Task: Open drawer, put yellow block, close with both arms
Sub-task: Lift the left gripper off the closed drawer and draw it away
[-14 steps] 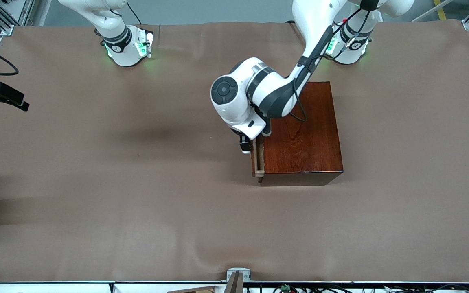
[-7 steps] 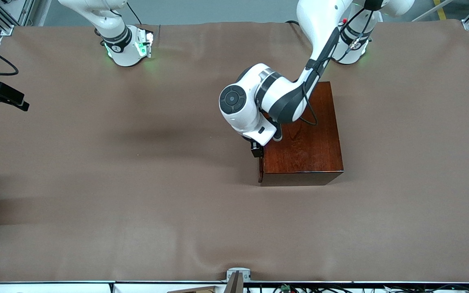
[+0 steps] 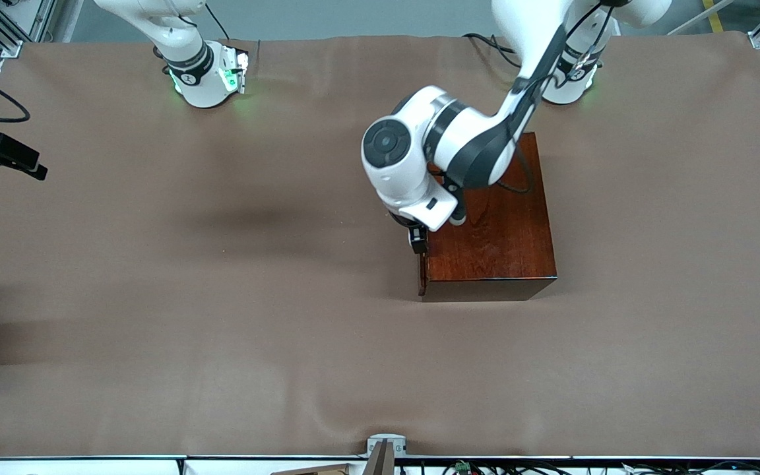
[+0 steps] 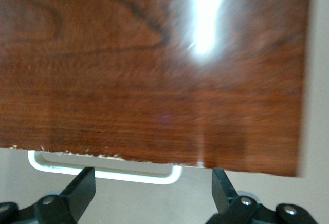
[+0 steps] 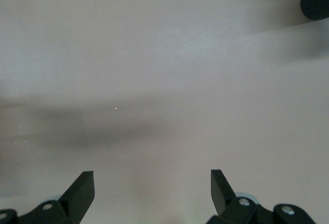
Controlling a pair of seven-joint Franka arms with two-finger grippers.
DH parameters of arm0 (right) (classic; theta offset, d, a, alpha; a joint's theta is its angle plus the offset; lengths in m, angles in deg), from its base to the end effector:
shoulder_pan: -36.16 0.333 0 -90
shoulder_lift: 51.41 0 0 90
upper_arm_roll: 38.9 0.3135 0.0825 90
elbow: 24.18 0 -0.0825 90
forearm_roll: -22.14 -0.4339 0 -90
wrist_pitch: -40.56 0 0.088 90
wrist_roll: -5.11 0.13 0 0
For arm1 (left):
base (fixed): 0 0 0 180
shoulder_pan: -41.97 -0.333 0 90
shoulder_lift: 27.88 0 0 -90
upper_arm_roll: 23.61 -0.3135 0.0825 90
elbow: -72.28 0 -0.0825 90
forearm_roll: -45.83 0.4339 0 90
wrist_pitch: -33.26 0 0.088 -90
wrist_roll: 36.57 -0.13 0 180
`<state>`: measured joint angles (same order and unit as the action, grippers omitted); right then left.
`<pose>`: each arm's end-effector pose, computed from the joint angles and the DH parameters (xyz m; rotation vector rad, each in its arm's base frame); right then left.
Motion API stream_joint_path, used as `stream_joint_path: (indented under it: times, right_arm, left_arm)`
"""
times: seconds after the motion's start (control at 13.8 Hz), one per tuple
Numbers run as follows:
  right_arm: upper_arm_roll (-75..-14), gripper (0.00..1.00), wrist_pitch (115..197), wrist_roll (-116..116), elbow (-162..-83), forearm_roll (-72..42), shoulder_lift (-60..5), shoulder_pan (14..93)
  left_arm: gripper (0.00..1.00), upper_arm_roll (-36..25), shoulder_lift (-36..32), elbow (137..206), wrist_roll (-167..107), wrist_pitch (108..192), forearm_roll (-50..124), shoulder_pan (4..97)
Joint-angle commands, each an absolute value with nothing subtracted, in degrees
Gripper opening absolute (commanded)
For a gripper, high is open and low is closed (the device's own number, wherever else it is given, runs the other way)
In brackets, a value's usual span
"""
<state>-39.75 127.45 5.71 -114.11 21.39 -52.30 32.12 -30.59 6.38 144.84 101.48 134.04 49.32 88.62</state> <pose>0.5911 -0.0489 0.6043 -3.1228 0.1490 0.0578 0.5760 -0.4923 0.3637 -2.0179 -2.2629 -0.1924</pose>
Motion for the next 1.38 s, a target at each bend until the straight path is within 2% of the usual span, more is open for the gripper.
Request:
stream_joint_path:
  times: [0.0, 0.73, 1.31]
  right_arm:
    - [-39.1, 1.00, 127.1, 5.7, -113.7, 22.3, -52.3, 31.4]
    - [-39.1, 1.00, 127.1, 5.7, -113.7, 22.3, -52.3, 31.4]
    - [-39.1, 1.00, 127.1, 5.7, -113.7, 22.3, -52.3, 31.4]
  left_arm:
    - [1.00, -30.9, 2.1, 145.9, 98.9, 134.6, 50.3, 84.6]
    - [1.00, -30.6, -5.5, 147.6, 72.4, 134.2, 46.0, 63.3]
    - [1.00, -30.6, -21.1, 163.5, 38.1, 133.7, 42.3, 51.5]
